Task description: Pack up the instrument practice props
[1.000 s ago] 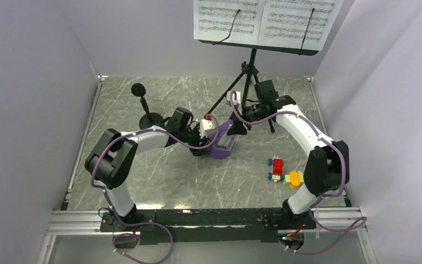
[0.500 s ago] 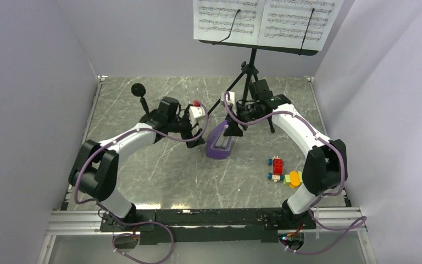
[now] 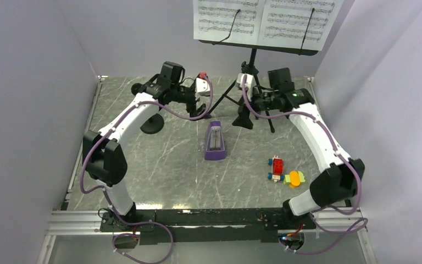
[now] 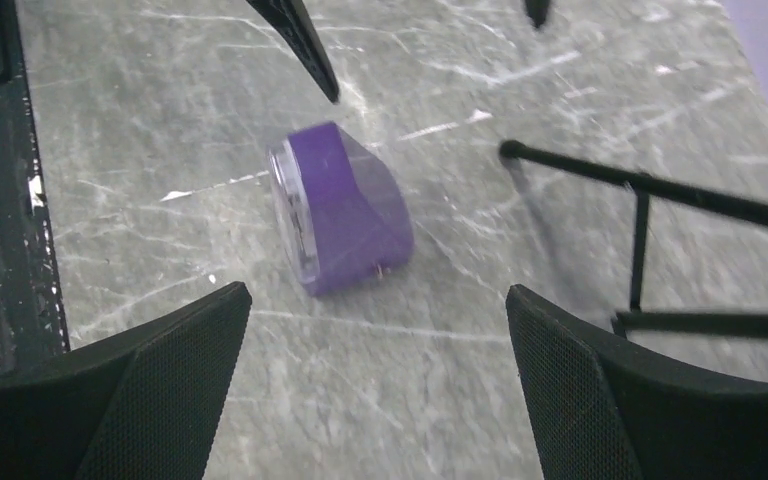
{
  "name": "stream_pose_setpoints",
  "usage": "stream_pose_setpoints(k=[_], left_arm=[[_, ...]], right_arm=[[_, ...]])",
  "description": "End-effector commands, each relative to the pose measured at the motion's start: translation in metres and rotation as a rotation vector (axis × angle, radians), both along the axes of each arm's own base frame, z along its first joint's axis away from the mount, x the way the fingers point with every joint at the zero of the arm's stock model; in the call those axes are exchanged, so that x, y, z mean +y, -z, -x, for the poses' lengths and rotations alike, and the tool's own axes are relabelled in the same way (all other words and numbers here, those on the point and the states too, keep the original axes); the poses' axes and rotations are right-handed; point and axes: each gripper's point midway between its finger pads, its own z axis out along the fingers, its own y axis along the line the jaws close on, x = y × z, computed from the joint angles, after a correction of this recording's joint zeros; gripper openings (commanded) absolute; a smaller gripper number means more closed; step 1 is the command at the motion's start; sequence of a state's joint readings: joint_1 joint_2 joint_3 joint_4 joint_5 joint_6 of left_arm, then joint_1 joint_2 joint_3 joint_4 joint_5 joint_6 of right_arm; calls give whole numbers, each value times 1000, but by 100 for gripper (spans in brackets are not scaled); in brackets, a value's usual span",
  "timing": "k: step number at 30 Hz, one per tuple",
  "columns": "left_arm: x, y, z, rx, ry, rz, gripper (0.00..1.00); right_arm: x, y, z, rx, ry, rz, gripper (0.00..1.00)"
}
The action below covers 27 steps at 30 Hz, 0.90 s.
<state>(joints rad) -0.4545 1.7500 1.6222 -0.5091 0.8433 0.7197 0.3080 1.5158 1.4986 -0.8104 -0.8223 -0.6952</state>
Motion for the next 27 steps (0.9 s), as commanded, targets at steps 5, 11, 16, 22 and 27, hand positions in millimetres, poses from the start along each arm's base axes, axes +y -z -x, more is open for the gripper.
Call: stream_pose_setpoints(k=[5,11,16,22,27], left_arm=[[-1,-1,33,89,100,-12,99],[-10,3,48,138,121,27,98],[-13,11,64,161,137,0,97],[-26,23,61,187,-1,20,80],[-29,26,75,249,0,45,70]], right_arm=[[-44,10,10,36,253,26,100],[-67,28,3,74,406,47,100],[-66,38,6,145,410,23,100],[-63,52,1,186,432,-4,100],[-60,56,4,213,423,-26,100]])
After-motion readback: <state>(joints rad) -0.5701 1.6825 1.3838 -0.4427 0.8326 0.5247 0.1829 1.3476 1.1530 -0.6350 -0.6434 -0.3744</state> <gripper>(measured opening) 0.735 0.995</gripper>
